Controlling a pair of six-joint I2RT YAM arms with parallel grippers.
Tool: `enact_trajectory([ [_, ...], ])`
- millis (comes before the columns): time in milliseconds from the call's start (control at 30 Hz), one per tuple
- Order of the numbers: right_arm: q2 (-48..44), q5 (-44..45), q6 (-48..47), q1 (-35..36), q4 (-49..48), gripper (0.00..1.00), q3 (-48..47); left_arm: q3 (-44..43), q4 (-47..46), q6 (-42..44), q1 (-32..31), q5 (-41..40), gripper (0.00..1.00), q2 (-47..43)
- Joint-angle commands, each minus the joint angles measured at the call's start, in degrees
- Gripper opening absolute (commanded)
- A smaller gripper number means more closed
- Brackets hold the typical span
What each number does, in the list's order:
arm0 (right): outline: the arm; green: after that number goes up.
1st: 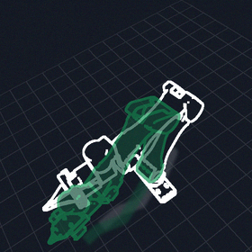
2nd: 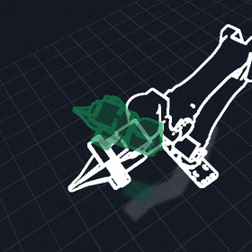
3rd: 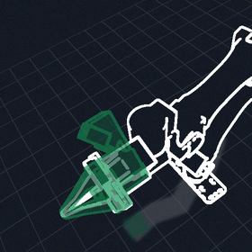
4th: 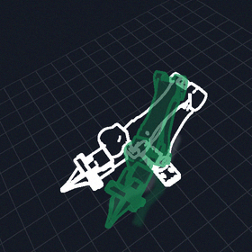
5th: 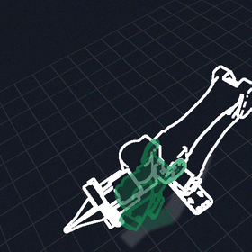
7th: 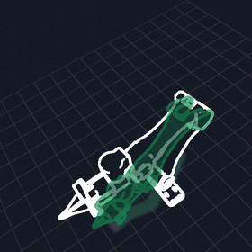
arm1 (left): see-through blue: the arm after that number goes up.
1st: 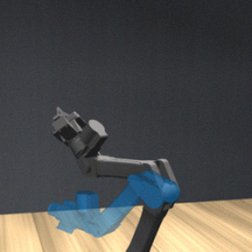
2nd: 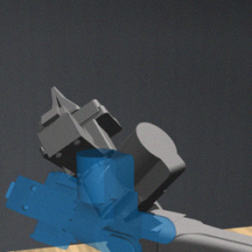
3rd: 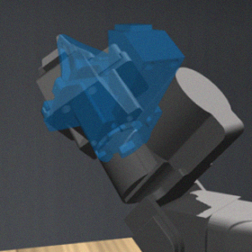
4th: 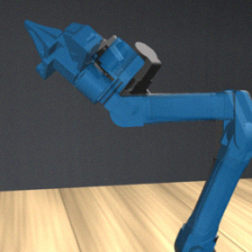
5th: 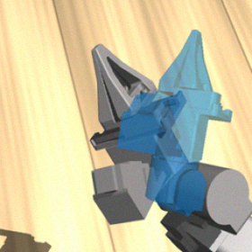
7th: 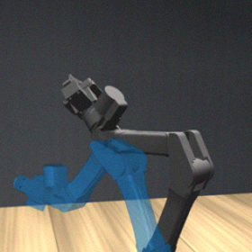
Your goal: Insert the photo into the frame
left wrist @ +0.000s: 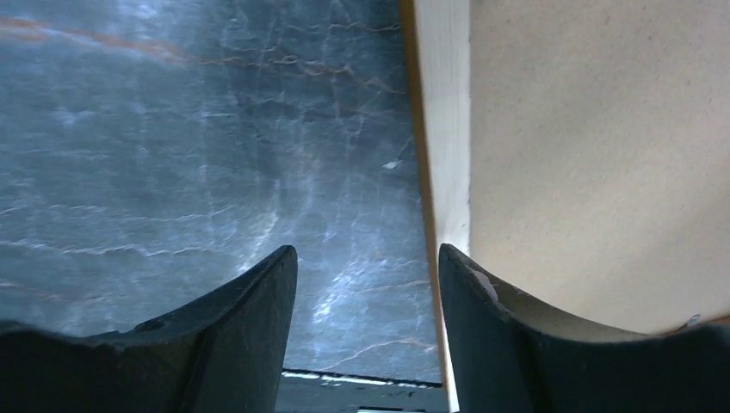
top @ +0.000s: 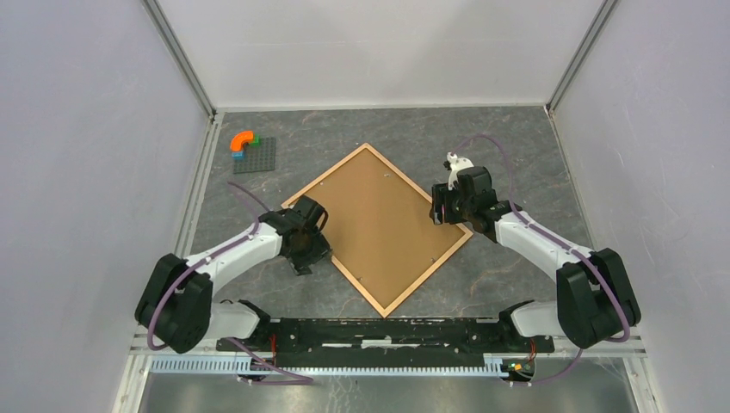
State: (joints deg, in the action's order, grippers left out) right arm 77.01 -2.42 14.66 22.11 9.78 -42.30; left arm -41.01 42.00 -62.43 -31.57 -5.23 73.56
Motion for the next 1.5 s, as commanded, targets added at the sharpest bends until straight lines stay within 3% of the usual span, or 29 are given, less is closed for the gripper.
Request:
enact_trajectory([
  [0,-0.22,-0.31,-0.89,-0.05,-0.39,0.67,-1.7,-0.12,-10.3,-7.63,0.28,2.86,0.67,3.82],
  [267,-0.15,-0.4,-0.76,-0.05,-0.82,0.66,-0.06,1.44,-13.23,-7.04,0.27,2.36,0.67,9.01],
  [467,1.94,-0.03,-1.48,-0.06,-0.63,0.66,-2.51,-2.05,-11.37,0.75,0.01,0.02,0.41,15.48],
  [700,3.92,3.8,-4.39,-0.05,0.98,0.66,-5.91,-7.06,-8.75,17.5,-1.42,-5.06,0.12,16.61],
  [1033,10.48,2.56,-4.19,-0.78,1.12,0.68,-12.2,-15.21,-3.69,35.83,-2.22,-9.61,0.06,17.85],
  [1467,22.04,3.64,-4.04,-0.31,1.32,0.63,-21.12,-18.32,-3.26,36.09,-2.1,-8.78,0.05,22.41],
])
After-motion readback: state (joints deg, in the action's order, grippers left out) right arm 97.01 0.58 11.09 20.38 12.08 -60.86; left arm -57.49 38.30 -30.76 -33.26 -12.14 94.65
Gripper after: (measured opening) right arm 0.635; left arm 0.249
